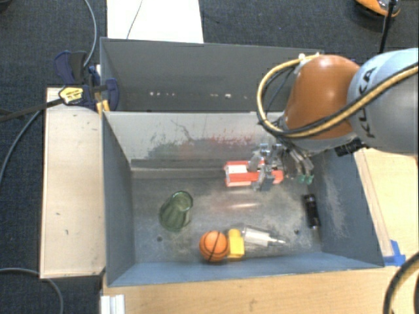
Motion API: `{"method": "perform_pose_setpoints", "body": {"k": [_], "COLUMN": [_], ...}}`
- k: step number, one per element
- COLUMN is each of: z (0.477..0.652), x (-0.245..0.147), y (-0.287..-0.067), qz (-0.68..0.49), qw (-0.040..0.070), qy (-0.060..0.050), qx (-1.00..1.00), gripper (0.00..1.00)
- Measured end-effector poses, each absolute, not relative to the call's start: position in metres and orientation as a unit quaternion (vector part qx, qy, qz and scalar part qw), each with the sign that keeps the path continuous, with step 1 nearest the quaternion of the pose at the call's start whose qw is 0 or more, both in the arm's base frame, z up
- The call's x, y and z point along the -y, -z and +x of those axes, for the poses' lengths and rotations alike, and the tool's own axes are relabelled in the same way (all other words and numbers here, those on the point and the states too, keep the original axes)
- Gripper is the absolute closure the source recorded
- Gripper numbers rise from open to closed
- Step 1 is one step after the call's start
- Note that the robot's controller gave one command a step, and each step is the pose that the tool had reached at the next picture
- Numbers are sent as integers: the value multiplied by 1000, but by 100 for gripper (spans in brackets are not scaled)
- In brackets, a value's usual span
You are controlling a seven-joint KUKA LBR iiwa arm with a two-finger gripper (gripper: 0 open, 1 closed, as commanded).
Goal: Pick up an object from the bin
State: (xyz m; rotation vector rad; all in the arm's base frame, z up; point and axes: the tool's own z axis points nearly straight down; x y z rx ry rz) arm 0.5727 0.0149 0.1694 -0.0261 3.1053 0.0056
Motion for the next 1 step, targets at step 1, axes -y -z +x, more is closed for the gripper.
{"method": "perform_pose_setpoints", "body": {"k": [1], "z": [571], "x": [-15], "y": [-228], "qz": [-21], "qw": [12], "qy": [-1], "qx": [-1000], "gripper": [100]}}
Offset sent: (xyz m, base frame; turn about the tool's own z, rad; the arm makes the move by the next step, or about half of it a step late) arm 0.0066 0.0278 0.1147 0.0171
